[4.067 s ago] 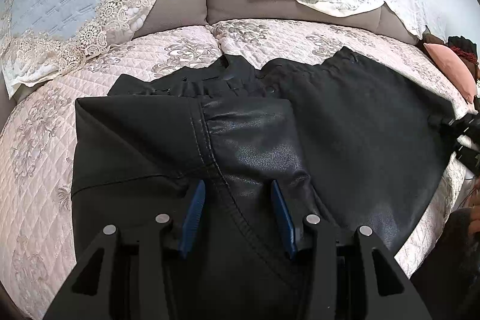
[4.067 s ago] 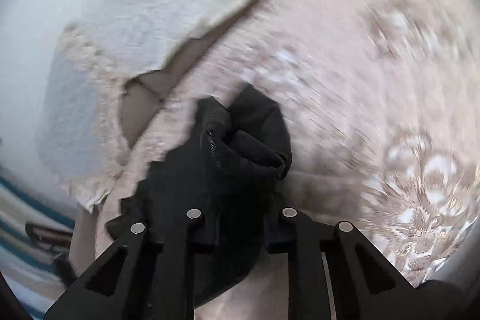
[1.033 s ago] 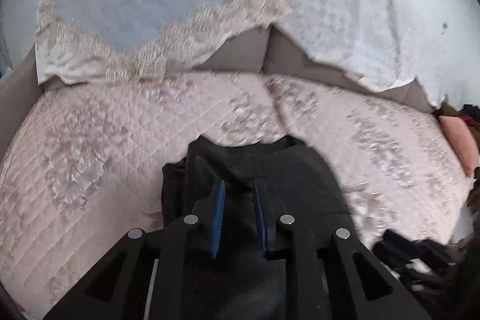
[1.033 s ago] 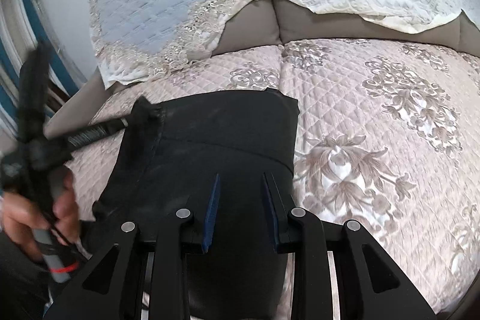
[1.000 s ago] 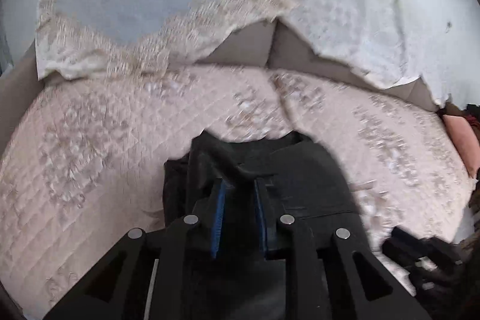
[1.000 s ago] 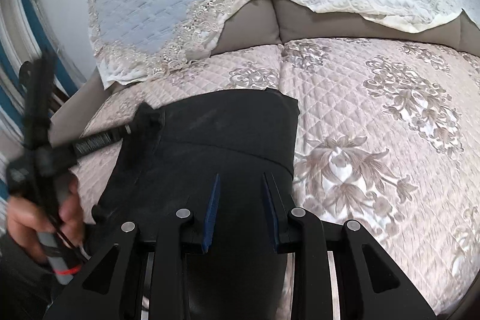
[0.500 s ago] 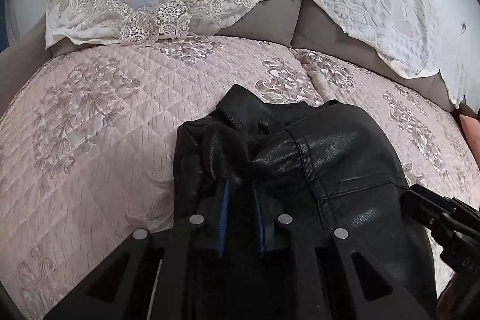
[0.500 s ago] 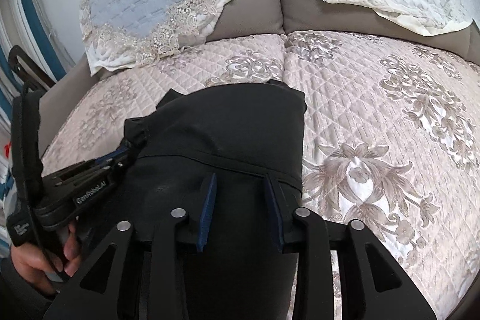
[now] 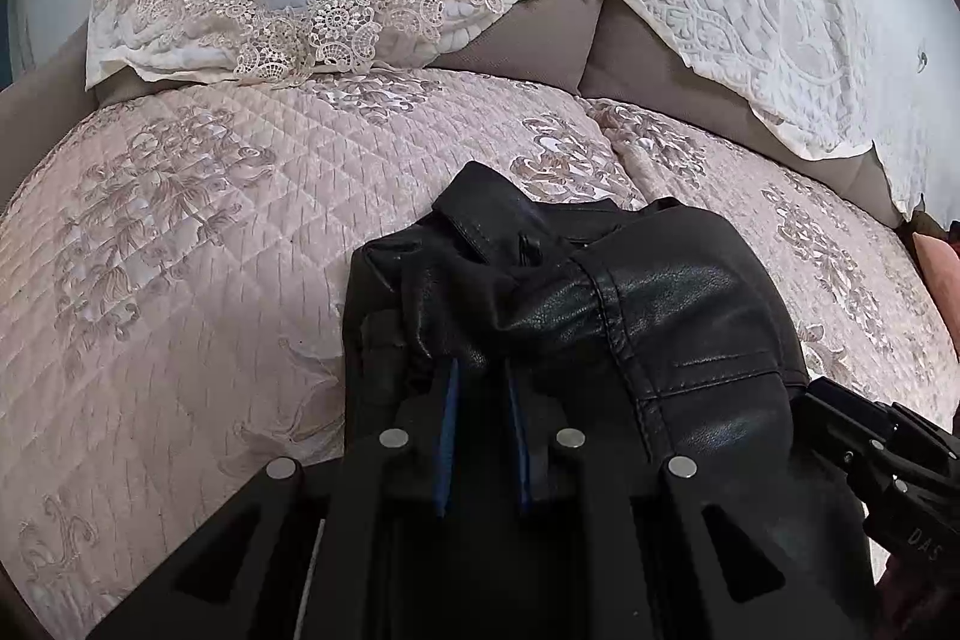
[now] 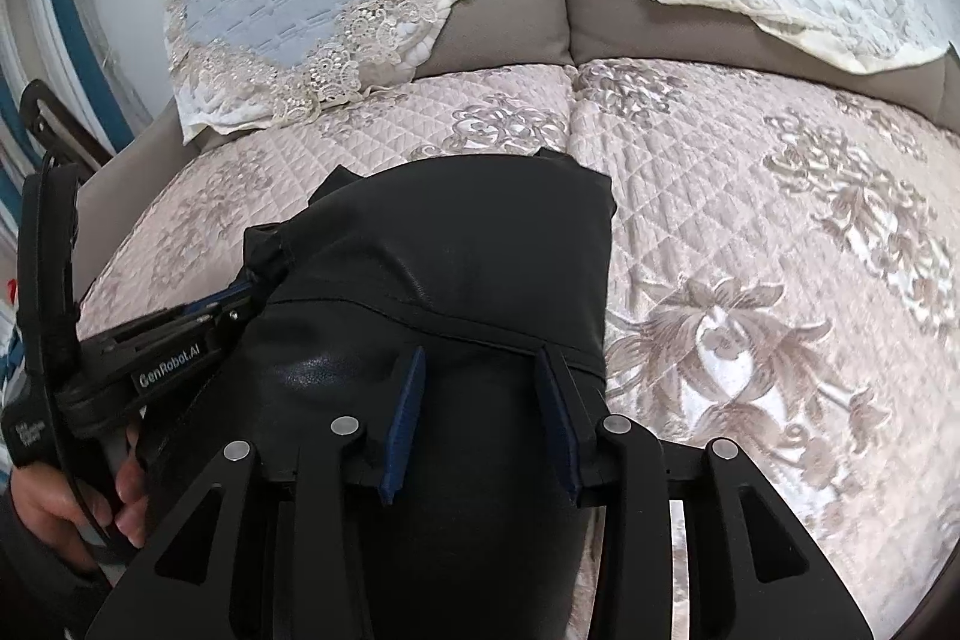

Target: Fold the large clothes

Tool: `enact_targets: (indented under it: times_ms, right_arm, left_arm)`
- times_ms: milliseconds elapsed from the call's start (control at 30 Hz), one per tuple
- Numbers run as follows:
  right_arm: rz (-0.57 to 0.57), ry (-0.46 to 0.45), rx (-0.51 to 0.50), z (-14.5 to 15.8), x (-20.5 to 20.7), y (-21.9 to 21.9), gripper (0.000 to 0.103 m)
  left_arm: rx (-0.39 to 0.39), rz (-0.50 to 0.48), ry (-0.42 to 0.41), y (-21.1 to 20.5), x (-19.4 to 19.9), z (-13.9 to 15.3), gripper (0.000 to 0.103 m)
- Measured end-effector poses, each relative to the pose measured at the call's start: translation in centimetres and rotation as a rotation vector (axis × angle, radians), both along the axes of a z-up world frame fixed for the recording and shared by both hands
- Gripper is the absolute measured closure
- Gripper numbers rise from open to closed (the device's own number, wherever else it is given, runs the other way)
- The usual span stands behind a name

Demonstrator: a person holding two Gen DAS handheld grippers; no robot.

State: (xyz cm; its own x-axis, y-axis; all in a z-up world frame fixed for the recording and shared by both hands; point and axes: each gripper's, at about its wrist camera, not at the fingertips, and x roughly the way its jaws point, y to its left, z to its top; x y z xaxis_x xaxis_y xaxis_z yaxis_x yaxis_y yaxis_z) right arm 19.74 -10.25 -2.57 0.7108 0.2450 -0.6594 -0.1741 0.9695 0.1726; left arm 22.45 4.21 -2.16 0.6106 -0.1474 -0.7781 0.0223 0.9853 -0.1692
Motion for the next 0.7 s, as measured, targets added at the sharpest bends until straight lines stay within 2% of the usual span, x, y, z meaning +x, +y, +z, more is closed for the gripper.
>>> enact_targets:
  times_ms: [133,267,333,400,467,500,567,700]
  right_arm:
    - [0.012,-0.021,0.003,1.4,-1.9,-0.9,0.063]
    - [0.042,-0.041,0.012,2.2,-5.4,-1.4,0.063]
    - [0.053,-0.038,0.019,2.2,-6.8,-1.4,0.063]
    - [0.060,-0.025,0.035,1.8,-7.9,-1.4,0.063]
    - [0.074,0.001,0.030,0.9,-8.4,-1.0,0.063]
    - [0.074,0.016,0.021,0.3,-8.5,-0.7,0.063]
    - [0.070,0.027,0.021,-0.5,-8.3,-0.5,0.063]
    - [0.050,0.025,-0.005,-1.0,-8.0,-0.3,0.061]
  left_arm:
    - [-0.043,-0.015,-0.001,0.7,-0.7,2.5,0.085]
    - [-0.090,-0.040,-0.066,1.3,-4.8,5.9,0.085]
    - [-0.097,-0.062,-0.071,1.2,-7.5,6.5,0.085]
    - [-0.112,-0.077,-0.044,1.2,-9.9,5.9,0.085]
    - [-0.089,-0.068,-0.011,1.2,-11.5,4.5,0.085]
    - [-0.090,-0.062,0.004,1.4,-11.9,3.8,0.081]
    - [-0.131,-0.034,0.033,2.0,-12.2,2.4,0.079]
    - [-0.092,-0.028,0.011,1.2,-12.1,1.9,0.079]
